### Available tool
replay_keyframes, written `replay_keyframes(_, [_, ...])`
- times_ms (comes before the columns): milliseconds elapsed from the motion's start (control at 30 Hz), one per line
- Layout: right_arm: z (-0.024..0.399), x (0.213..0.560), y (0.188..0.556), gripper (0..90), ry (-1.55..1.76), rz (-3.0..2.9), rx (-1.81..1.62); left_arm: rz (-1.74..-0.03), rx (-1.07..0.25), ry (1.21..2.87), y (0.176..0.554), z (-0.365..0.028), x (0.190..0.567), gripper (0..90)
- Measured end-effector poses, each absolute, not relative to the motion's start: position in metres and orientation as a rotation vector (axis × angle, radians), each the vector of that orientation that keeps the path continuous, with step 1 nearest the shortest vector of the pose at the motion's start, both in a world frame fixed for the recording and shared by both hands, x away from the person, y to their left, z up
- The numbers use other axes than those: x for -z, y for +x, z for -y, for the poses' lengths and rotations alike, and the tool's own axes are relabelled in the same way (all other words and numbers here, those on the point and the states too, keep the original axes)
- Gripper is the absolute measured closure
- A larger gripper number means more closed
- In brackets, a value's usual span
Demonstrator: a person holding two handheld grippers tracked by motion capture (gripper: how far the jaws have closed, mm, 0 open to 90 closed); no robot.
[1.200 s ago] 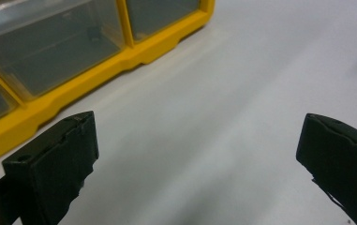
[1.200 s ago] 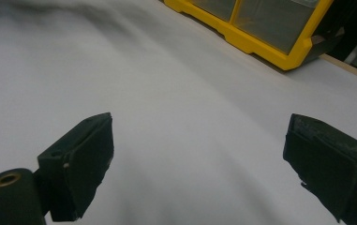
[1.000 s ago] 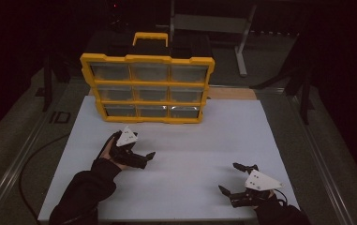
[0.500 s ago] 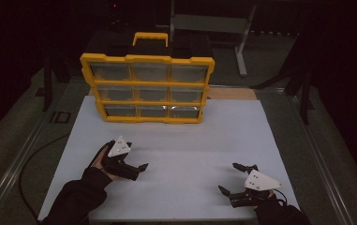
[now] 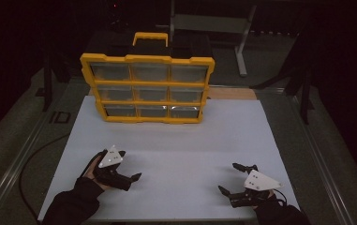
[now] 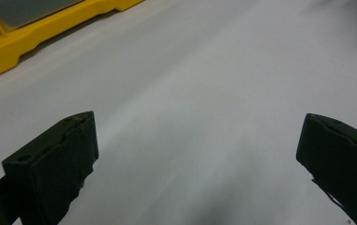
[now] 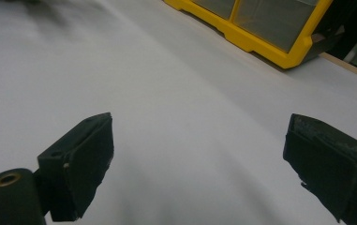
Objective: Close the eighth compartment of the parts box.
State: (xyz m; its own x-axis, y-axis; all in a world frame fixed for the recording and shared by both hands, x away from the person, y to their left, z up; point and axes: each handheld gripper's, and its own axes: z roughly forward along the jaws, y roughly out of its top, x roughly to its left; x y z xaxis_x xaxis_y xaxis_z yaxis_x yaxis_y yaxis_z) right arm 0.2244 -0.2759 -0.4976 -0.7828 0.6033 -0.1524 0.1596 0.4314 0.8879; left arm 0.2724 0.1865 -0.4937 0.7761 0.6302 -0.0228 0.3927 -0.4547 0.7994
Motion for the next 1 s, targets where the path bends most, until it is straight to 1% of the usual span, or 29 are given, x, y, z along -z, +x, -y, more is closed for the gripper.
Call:
replay_keyframes(467, [0.276, 0.498, 0.225, 8.9, 0.644, -2.239, -1.311, -0.769, -0.35, 2.109, 0.256, -0.201, 0.503, 0.0])
replay_keyframes(1000, [0.275, 0.498, 0.224, 9.0, 0.638, -2.244, -1.31, -0.796, -0.391, 2.121, 0.244, -0.211, 0.51, 0.0])
